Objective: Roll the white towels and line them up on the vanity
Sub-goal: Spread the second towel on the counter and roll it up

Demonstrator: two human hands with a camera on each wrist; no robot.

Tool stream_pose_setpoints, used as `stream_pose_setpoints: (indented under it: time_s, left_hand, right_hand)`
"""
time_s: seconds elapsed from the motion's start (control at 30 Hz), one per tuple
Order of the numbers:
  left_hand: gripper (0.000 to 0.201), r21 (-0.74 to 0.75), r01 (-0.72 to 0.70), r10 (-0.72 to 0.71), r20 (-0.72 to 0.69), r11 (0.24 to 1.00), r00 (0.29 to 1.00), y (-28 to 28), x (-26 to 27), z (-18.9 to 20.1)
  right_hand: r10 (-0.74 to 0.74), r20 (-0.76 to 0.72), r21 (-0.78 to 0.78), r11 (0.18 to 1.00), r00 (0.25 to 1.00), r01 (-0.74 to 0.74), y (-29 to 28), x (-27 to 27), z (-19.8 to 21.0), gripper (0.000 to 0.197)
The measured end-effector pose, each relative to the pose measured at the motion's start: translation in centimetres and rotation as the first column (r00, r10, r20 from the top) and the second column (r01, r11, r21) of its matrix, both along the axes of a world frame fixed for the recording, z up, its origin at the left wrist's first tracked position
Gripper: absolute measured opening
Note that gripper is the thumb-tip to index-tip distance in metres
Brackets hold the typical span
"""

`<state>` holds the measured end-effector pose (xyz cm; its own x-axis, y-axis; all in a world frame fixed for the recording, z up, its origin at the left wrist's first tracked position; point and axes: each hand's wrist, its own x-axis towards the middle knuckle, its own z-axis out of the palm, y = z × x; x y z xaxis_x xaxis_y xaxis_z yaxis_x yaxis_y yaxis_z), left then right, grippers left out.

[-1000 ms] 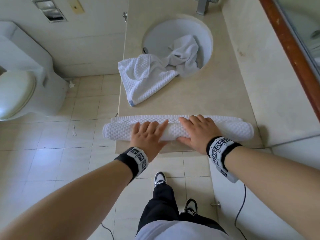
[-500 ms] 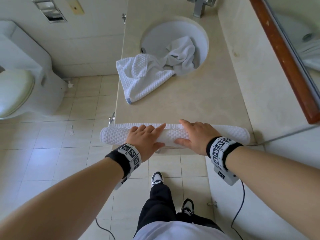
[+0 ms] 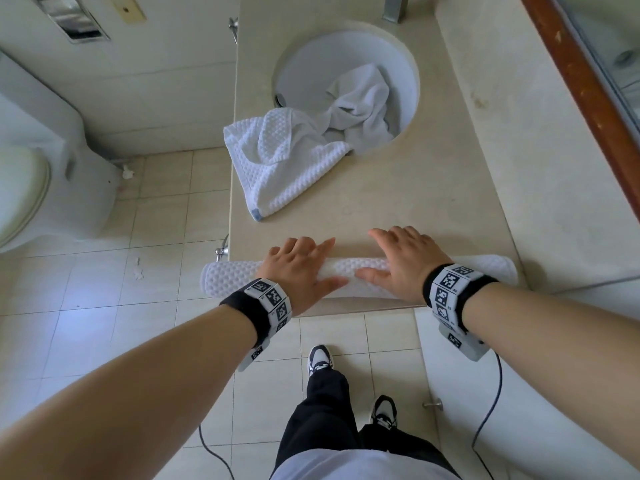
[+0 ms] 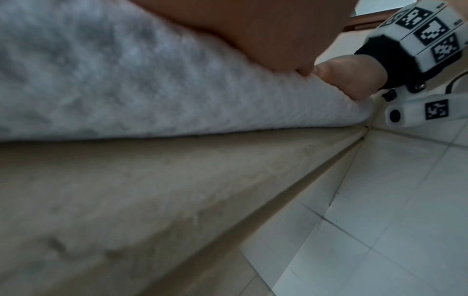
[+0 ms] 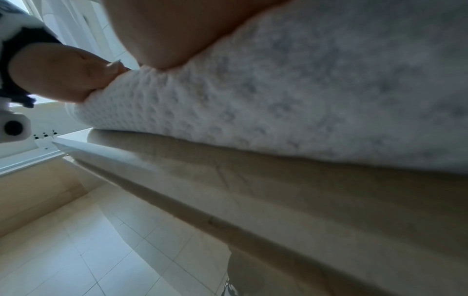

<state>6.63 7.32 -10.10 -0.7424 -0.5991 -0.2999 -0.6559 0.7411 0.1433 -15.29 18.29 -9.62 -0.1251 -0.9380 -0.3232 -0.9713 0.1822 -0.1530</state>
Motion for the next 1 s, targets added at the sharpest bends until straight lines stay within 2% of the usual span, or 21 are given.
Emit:
stream_pose_setpoints:
  time_s: [0.13,0.23,0.33,0.43,0.57,0.67,0.83,0.93,1.0]
  left_hand:
    - [0.086,0.035,0.006,-0.006,0.003,0.999,1.0,-0.9,-0.4,0.2]
    - [0.085,0.059,0.016,-0.017,0.019,0.998,1.0,-1.5,-0.8,0.3]
    - [0.086,0.046,0.03,-0.031,0.015,0.998,0.999,-1.8,-0.9,0.3]
    - [0.087,0.037,0.048,-0.048,0.013,0.998,0.999,-1.8,-0.7,0.4]
    - [0.086,0.026,0.1,-0.1,0.027,0.995,0.995,-1.7,-0.2,0.7]
    - [0.097,-0.015,0.174,-0.173,0.059,0.985,0.983,-1.7,0.4,0.7]
    - [0.106,-0.103,0.27,-0.259,0.108,0.957,0.96,-1.4,1.3,1.0]
    - [0.099,-0.165,0.275,-0.255,0.132,0.947,0.958,-0.7,2.3,1.4]
    - [0.089,-0.136,0.249,-0.23,0.141,0.959,0.963,-0.5,2.8,1.7]
  right_hand:
    - [-0.027,0.032,0.023,0.999,0.999,0.026,-0.7,-0.3,0.0,0.092]
    - [-0.046,0.094,0.101,0.994,0.995,0.036,-0.9,-0.5,0.4,0.094]
    - [-0.063,0.155,0.232,0.972,0.986,0.026,-0.6,-1.3,1.5,0.109]
    - [-0.055,0.103,0.285,0.958,0.993,0.024,0.1,-2.4,2.6,0.12]
    - [-0.054,0.024,0.259,0.965,0.998,0.046,1.6,-2.7,2.8,0.114]
    - [-0.064,0.044,0.229,0.972,0.997,0.053,2.7,-2.4,2.5,0.105]
    - [-0.016,0.02,0.182,0.983,1.0,0.012,4.1,-2.0,2.4,0.106]
    - [-0.025,0.089,0.195,0.981,0.996,0.007,4.0,-2.1,2.8,0.106]
    - [-0.038,0.137,0.223,0.975,0.99,0.006,3.8,-2.1,3.0,0.105]
